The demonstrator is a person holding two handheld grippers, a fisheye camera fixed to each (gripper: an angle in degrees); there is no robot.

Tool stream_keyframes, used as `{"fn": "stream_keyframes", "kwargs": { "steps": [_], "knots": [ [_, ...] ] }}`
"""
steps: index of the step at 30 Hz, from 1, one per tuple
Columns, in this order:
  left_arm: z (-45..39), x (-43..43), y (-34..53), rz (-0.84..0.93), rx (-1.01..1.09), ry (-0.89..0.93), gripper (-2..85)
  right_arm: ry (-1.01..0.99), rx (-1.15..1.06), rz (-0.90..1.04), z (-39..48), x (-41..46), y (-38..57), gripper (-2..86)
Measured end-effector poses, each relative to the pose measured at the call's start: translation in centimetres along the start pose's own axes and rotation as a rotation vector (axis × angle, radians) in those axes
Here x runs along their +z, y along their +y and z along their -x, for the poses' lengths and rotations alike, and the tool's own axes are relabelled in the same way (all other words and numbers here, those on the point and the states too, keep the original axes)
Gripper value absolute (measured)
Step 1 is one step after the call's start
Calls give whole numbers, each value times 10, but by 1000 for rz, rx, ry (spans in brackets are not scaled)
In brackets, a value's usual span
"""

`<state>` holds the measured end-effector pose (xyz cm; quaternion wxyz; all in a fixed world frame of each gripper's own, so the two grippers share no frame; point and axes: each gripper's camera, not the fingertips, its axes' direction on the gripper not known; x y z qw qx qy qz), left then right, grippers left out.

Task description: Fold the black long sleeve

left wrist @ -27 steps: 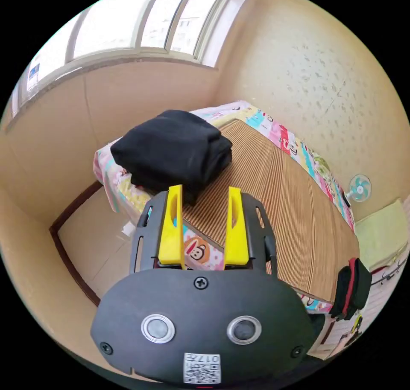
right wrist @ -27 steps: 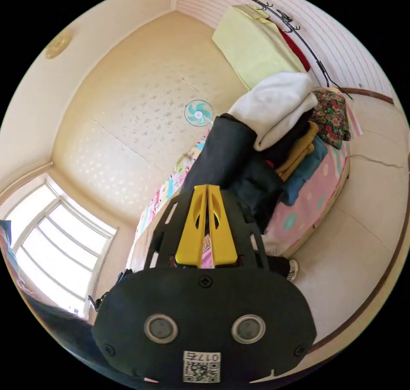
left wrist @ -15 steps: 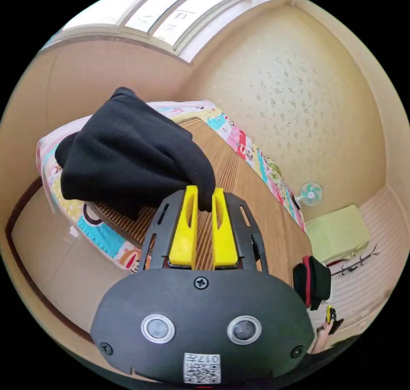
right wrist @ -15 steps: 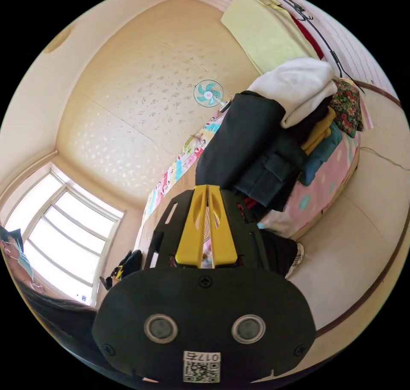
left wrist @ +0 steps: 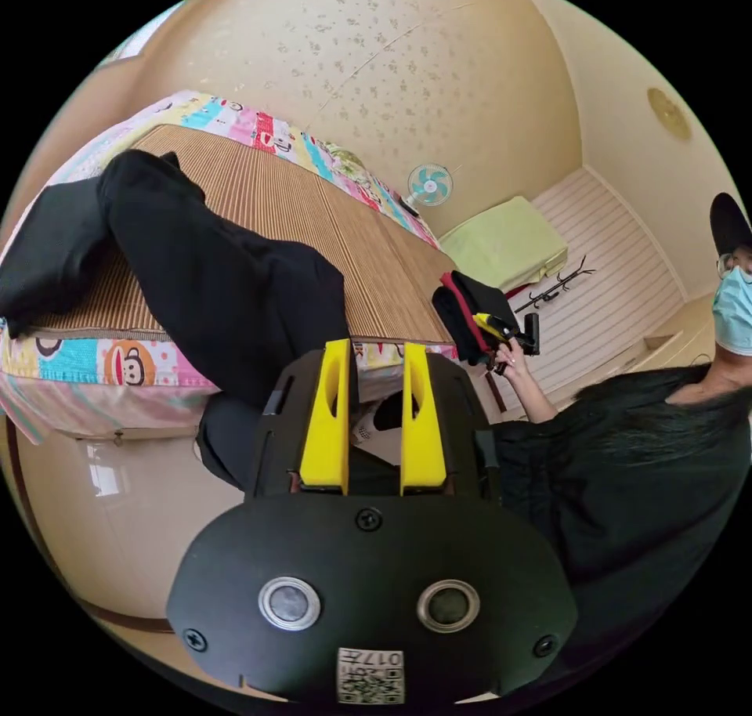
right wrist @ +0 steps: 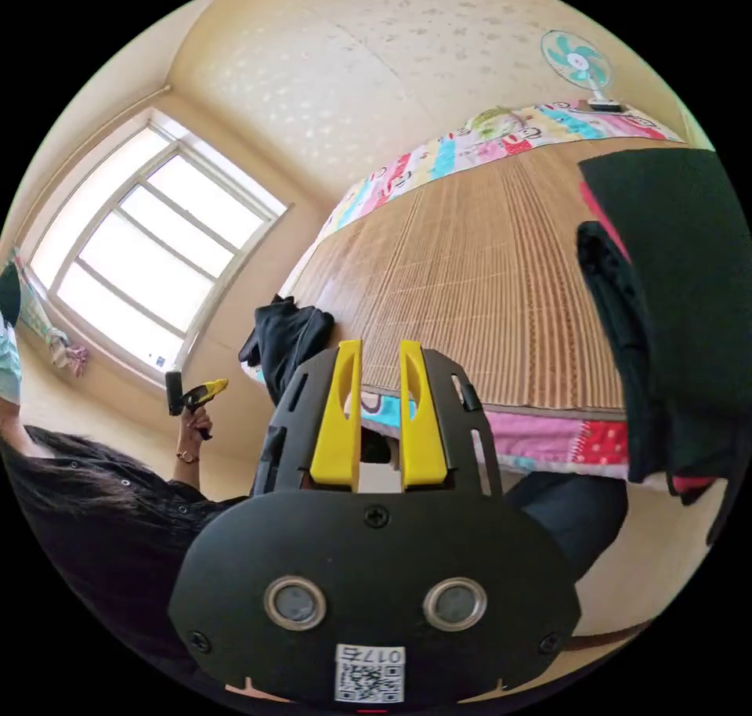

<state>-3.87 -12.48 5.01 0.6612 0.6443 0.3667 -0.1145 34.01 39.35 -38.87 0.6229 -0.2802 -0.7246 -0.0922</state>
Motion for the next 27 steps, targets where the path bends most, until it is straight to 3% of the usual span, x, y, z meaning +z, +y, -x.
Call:
{"fn": "stream_keyframes", "kwargs": {
  "steps": [3,5,7,11,13,16,22,24,27],
  "knots": [
    [-29,-11,-35,-54,4,-62,109,-229,-158,193,36,129,-24,104],
    [-41,-6,-52,-110,-35,-33,112,-185,-237,292,72,225,-39,120],
    [-43,5,-61,-178,-124,47,113,-95,-142,330,78,282,-51,127],
    [-45,22,-54,-263,-276,179,119,-120,-158,466,83,365,-39,54],
    [-57,17,-47,-263,-294,131,125,-120,-125,406,87,347,-15,38],
    [-74,1,-37,-265,-331,19,143,-326,-241,238,127,264,41,28],
    [-75,0,-61,-246,-384,54,181,-707,-602,377,223,182,175,20],
    [-79,5,-58,-229,-431,30,77,-686,-673,420,234,168,206,19],
    [-123,-36,-42,-290,-279,-37,37,-722,-755,363,213,113,223,15]
  ]
}}
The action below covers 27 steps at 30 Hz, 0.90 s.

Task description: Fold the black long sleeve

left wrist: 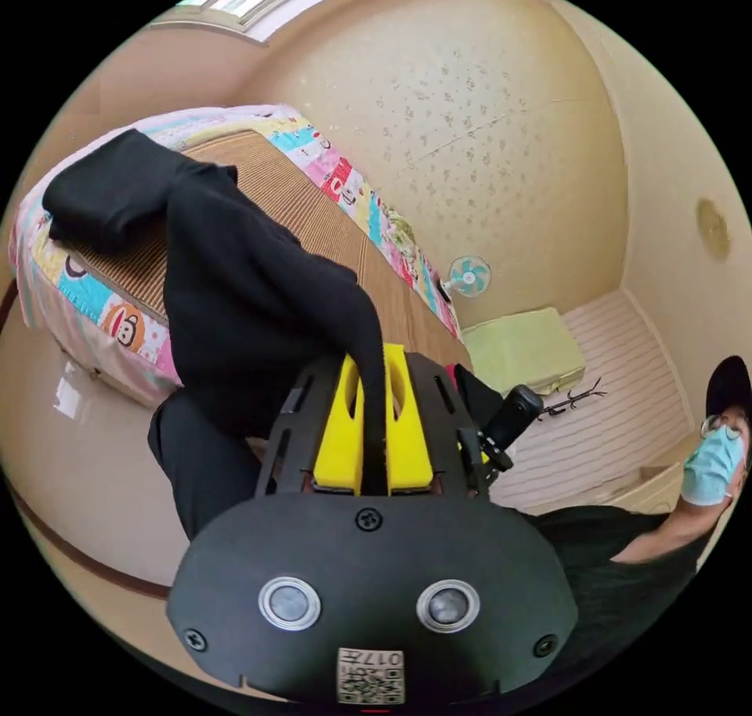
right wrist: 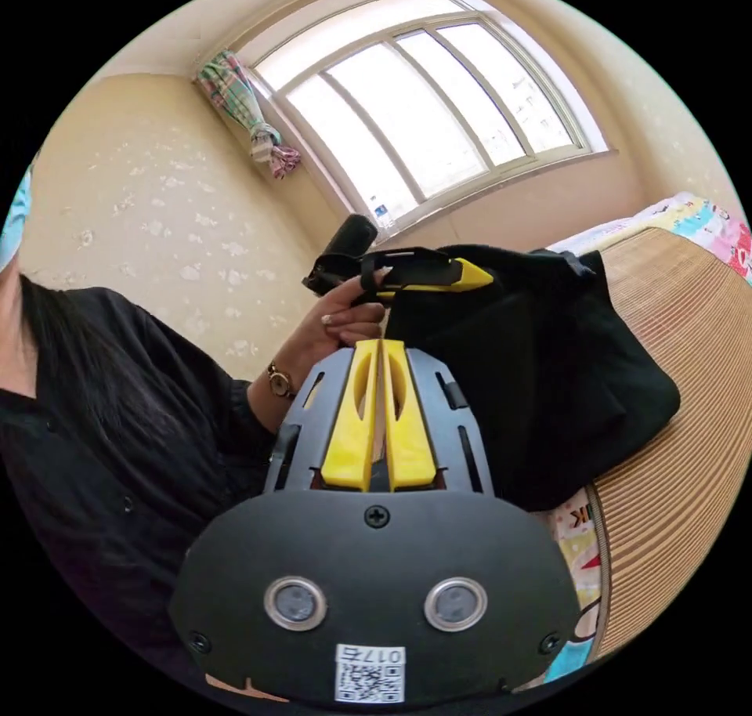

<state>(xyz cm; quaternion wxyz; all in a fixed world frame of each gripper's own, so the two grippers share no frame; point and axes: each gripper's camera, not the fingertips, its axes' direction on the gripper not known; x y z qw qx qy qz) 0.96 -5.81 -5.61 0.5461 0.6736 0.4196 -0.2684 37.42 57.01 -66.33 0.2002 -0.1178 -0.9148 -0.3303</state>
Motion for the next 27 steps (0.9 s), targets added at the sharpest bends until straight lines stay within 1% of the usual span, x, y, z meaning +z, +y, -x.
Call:
{"fn": "stream_keyframes", "kwargs": {
  "steps": [1,2,3,4,6,7,8,9,10,12,13,15,16,18,20,22,24,25,27],
  "knots": [
    [-12,-14,2,-16,51,15,35,-90,-55,-51,11,-31,12,13],
    [-39,-45,5,-44,168,73,32,-147,-90,-111,20,-64,24,13],
    [-71,-80,8,-67,308,154,27,-151,-93,-138,24,-80,29,12],
    [-87,-97,10,-78,386,200,25,-115,-81,-182,30,-112,39,13],
    [-147,-162,21,-124,671,407,18,-9,-68,-221,40,-153,50,16],
    [-159,-176,23,-139,730,470,17,67,-76,-241,47,-174,56,20],
    [-177,-201,25,-158,835,615,15,131,-75,-261,53,-193,62,27],
    [-187,-219,22,-161,906,771,13,153,-70,-273,55,-201,64,31],
    [-189,-226,19,-162,921,846,13,172,-62,-302,58,-216,69,43],
    [-189,-229,-3,-118,905,1118,9,168,-66,-353,61,-232,77,61],
    [-188,-224,-9,-96,890,1185,8,158,-65,-387,60,-237,85,73],
    [-186,-192,-24,-29,795,1422,7,123,-53,-404,55,-235,94,89],
    [-186,-182,-25,-22,757,1467,6,85,-32,-387,49,-228,99,101],
    [-190,-141,-26,20,616,1609,3,23,-10,-356,41,-213,104,118],
    [-205,-119,-23,88,588,1683,2,-30,-17,-339,40,-195,110,132],
    [-227,-104,-16,163,598,1727,3,-14,-14,-330,41,-185,113,143],
    [-263,-95,-4,246,638,1750,4,48,2,-303,40,-177,112,160],
    [-272,-95,-1,265,652,1742,4,111,10,-279,40,-171,110,175],
    [-307,-99,12,318,731,1673,5,216,22,-270,40,-166,105,185]
  ]
}}
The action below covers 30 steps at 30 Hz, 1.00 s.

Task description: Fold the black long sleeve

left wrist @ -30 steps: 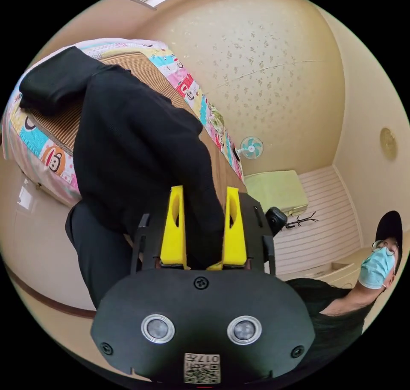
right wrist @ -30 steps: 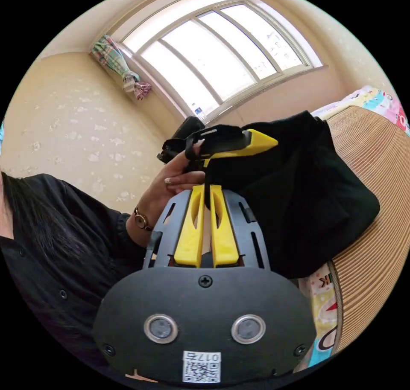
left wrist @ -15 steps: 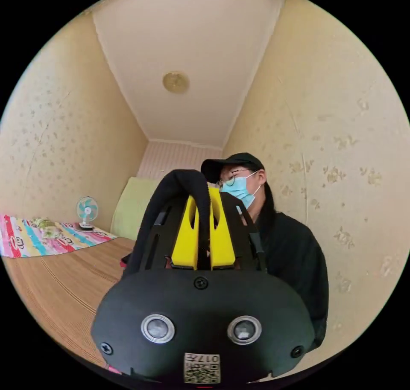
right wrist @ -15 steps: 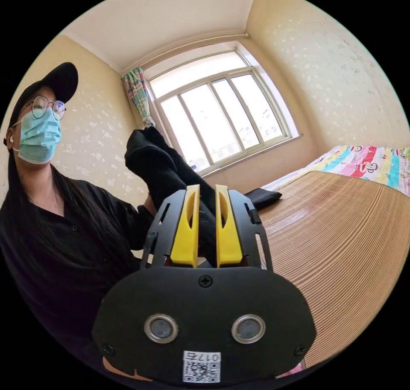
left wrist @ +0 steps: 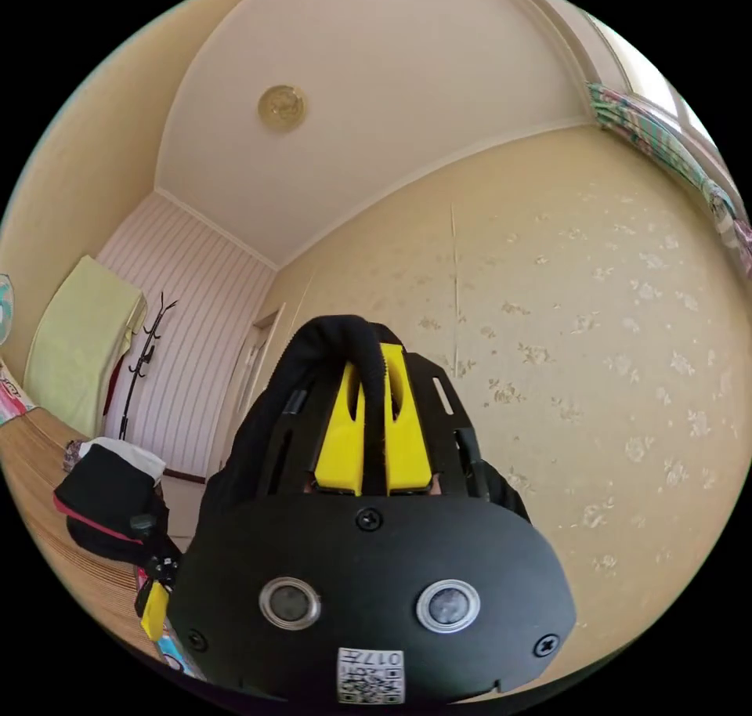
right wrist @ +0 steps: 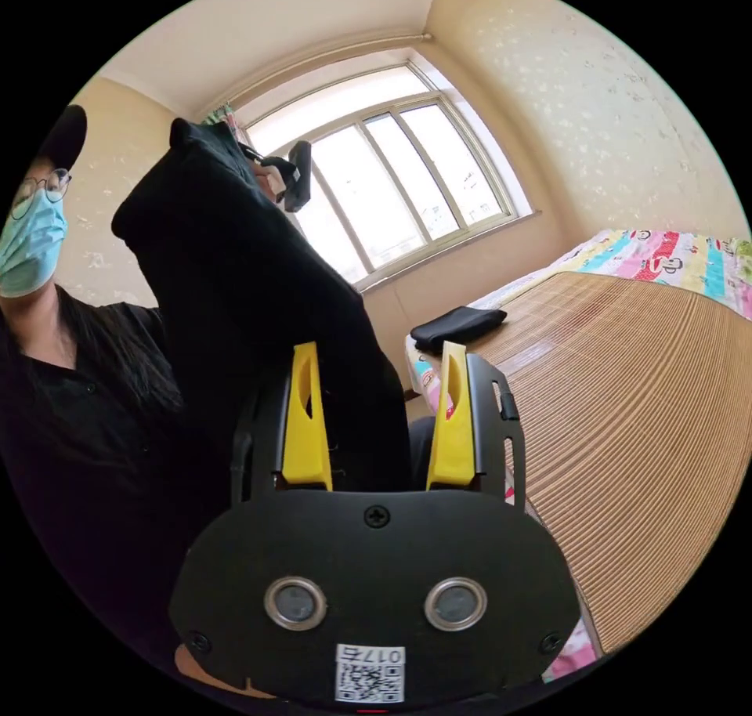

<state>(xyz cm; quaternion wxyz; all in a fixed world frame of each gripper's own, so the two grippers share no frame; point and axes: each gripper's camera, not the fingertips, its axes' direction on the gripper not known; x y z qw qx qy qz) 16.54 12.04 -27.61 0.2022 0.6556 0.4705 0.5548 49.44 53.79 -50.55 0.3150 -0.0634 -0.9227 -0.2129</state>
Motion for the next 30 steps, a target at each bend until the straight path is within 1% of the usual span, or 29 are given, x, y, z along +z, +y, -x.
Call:
{"fn": "stream_keyframes", "kwargs": {
  "steps": [2,3,5,7,8,9,10,11,12,13,14,15,16,17,18,20,21,22,23,25,26,27,28,30],
  "knots": [
    [-5,26,-5,72,18,-30,6,108,-34,-35,0,3,-11,175],
    [-9,41,-6,117,33,-47,6,116,-44,-52,-1,4,-14,171],
    [-13,60,-4,152,61,-85,7,66,-100,-83,-7,12,-38,138],
    [-11,73,2,168,61,-98,8,60,-102,-50,-17,24,-62,111],
    [-11,77,6,167,58,-116,9,65,-84,-16,-22,28,-80,70],
    [-16,76,10,162,62,-164,10,71,-84,-4,-23,27,-88,49],
    [-20,75,11,159,69,-198,11,137,-76,-21,-22,19,-103,43],
    [-34,68,14,154,95,-293,12,264,-56,-67,-15,5,-116,39],
    [-54,60,16,158,129,-413,14,342,-50,-102,-9,-4,-122,38],
    [-64,56,17,169,148,-482,15,503,-46,-176,7,-23,-133,36],
    [-83,49,20,192,172,-630,17,652,-35,-260,24,-42,-143,34],
    [-97,42,25,208,174,-795,18,710,-31,-313,34,-53,-148,33],
    [-101,40,28,217,165,-884,19,792,-34,-429,55,-74,-155,33],
    [-103,36,35,221,132,-1054,20,843,-52,-536,76,-92,-163,32],
    [-98,33,43,216,92,-1175,20,860,-63,-578,86,-99,-167,31],
    [-84,31,56,202,56,-1279,20,927,-124,-683,125,-109,-186,31],
    [-75,29,65,182,53,-1309,19,950,-146,-700,136,-109,-191,31],
    [-70,29,70,168,53,-1331,19,992,-197,-736,157,-106,-197,31],
    [-64,30,79,137,58,-1392,16,1011,-253,-778,178,-103,-199,30],
    [-57,39,90,131,96,-1493,11,1017,-327,-836,205,-102,-198,30],
    [-54,48,97,129,118,-1585,6,1035,-352,-870,220,-102,-197,30],
    [-54,58,102,92,134,-1729,1,1044,-359,-888,228,-103,-197,30],
    [-54,64,105,75,151,-1792,0,1049,-380,-920,241,-106,-194,30],
    [-41,89,108,90,223,-1843,-4,999,-440,-954,255,-108,-189,29]
  ]
}}
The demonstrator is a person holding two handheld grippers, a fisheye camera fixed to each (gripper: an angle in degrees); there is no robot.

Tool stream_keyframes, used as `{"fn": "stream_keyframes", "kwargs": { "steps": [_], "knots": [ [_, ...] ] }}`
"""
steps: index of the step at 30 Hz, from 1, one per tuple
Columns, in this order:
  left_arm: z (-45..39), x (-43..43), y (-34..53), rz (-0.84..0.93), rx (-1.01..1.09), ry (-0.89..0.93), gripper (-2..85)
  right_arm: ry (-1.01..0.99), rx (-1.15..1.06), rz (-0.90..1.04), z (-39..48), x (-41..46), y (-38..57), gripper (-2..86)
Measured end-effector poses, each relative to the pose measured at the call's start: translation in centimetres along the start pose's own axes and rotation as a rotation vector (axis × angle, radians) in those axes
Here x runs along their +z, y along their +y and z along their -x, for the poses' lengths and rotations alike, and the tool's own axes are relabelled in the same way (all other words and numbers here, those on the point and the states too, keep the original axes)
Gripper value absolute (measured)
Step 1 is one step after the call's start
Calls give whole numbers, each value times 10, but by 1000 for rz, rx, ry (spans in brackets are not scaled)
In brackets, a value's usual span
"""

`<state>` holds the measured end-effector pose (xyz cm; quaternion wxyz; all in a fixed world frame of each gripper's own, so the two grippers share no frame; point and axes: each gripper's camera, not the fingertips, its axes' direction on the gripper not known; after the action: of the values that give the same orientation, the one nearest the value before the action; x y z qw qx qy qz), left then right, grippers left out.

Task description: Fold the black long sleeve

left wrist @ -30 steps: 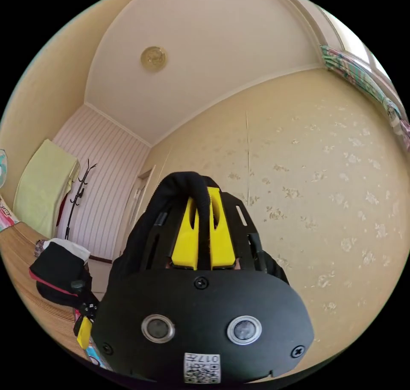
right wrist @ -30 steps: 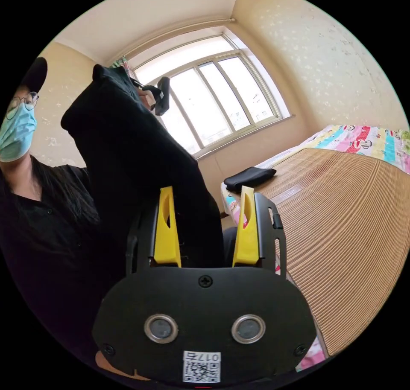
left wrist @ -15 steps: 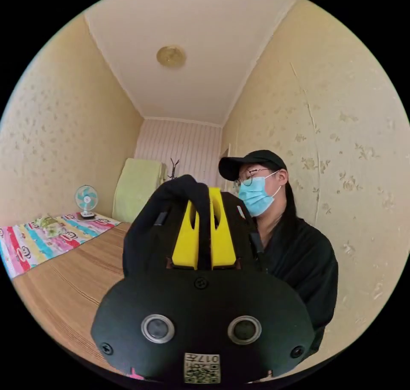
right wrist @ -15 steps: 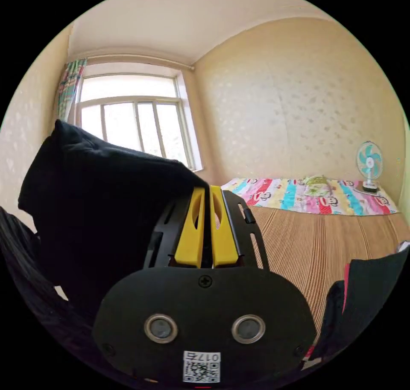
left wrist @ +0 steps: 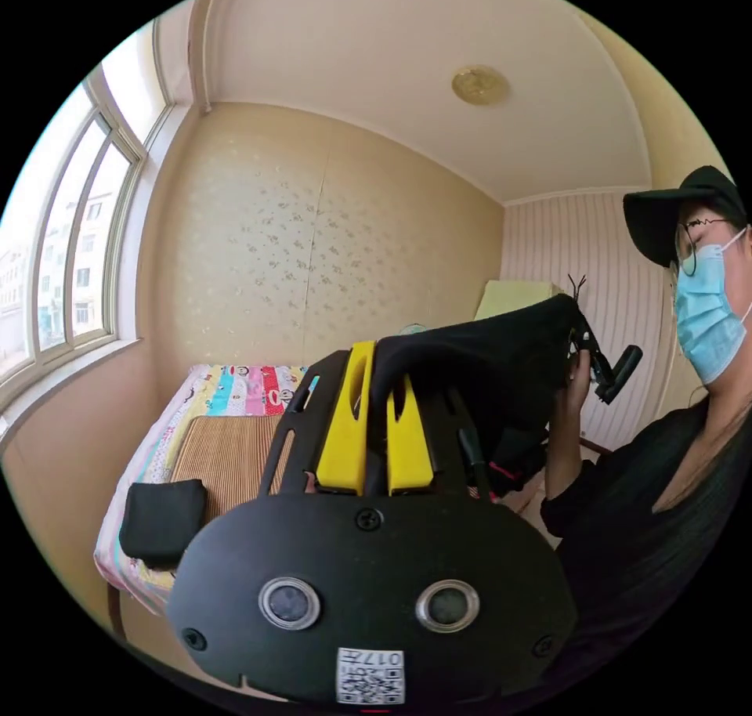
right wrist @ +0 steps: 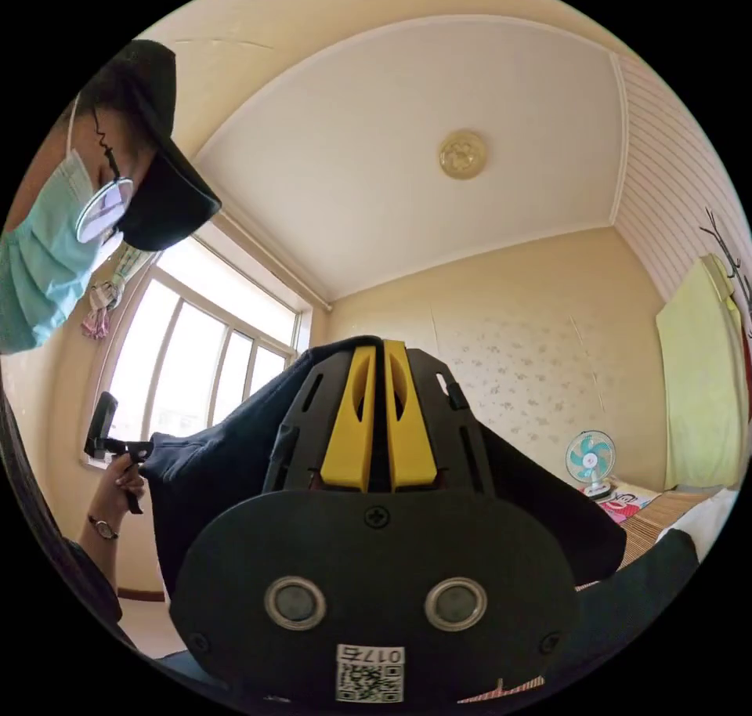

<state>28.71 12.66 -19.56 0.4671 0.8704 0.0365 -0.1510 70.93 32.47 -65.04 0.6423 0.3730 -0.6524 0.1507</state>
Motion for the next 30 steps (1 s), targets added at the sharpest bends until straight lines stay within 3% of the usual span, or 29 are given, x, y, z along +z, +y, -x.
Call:
{"fn": "stream_keyframes", "kwargs": {
  "steps": [5,9,13,15,17,19,21,24,28,29,30],
  "knots": [
    [-19,15,-11,-193,-72,-76,-2,119,-137,-159,21,-20,-7,27],
    [18,75,-48,-171,-71,-29,7,117,-168,-49,-2,20,1,26],
    [84,226,-94,42,-3,-72,38,91,-91,266,-87,151,57,24],
    [158,394,-107,327,-7,-121,72,61,-90,464,-137,240,109,23],
    [224,517,-78,514,-32,-166,86,128,-41,891,-221,368,223,21],
    [285,596,-22,675,-191,-257,76,133,132,1089,-273,406,317,20],
    [307,633,60,756,-261,-187,72,-16,210,1176,-283,398,385,18],
    [272,643,171,828,-173,-107,66,-71,211,1311,-253,347,494,16],
    [218,644,322,1166,-104,-41,23,-162,231,1770,-198,238,676,12],
    [212,617,351,1148,-176,-41,10,-101,254,1641,-191,191,677,9],
    [210,568,355,1005,-249,-49,2,-82,254,1554,-188,166,668,8]
  ]
}}
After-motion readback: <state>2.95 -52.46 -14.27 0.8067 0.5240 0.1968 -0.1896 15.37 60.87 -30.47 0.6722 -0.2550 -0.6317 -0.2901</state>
